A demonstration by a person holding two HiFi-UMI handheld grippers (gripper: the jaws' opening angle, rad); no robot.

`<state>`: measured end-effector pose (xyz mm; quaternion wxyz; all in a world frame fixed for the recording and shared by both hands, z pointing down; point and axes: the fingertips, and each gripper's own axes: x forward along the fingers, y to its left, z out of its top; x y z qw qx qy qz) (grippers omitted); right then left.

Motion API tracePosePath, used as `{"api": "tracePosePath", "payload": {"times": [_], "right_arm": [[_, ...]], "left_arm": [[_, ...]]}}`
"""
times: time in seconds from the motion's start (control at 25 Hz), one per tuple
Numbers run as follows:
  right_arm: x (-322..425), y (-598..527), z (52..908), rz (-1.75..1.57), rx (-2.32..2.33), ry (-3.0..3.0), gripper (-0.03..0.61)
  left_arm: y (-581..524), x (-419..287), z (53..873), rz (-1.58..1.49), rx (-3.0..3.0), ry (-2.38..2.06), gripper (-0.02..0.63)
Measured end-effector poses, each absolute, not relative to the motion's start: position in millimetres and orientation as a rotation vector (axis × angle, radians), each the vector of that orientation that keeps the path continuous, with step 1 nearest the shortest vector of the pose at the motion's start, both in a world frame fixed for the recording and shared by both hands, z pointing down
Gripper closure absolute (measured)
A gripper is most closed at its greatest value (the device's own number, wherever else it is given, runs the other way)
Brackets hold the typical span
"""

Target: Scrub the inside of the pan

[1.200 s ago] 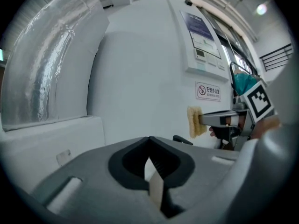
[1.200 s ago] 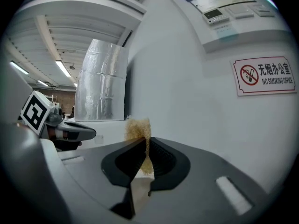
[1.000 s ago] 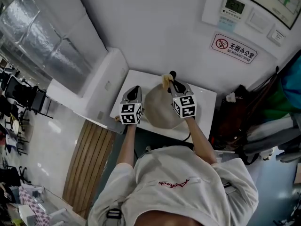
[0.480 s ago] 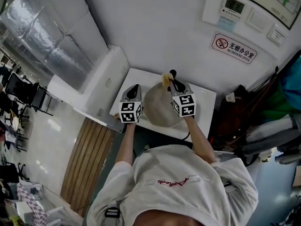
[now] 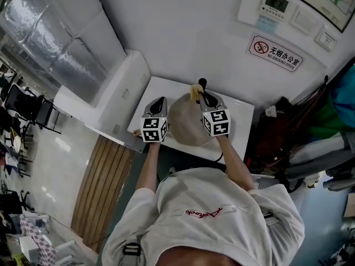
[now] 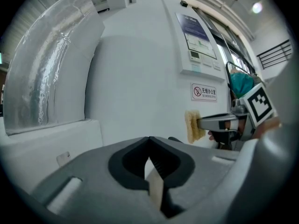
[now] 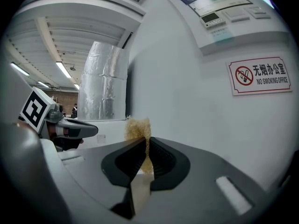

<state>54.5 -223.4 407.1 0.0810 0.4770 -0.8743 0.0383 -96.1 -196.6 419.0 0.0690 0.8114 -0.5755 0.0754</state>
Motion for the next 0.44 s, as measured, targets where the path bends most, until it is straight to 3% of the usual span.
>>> {"api": "tracePosePath", "payload": {"times": [0.44], "right_arm": [[55.4, -219.0, 420.5, 0.146, 1.413, -2.61, 0.551]], "left_arm": [[-192.7, -95.0, 427.2, 0.237, 2.425, -1.736, 0.614]]}}
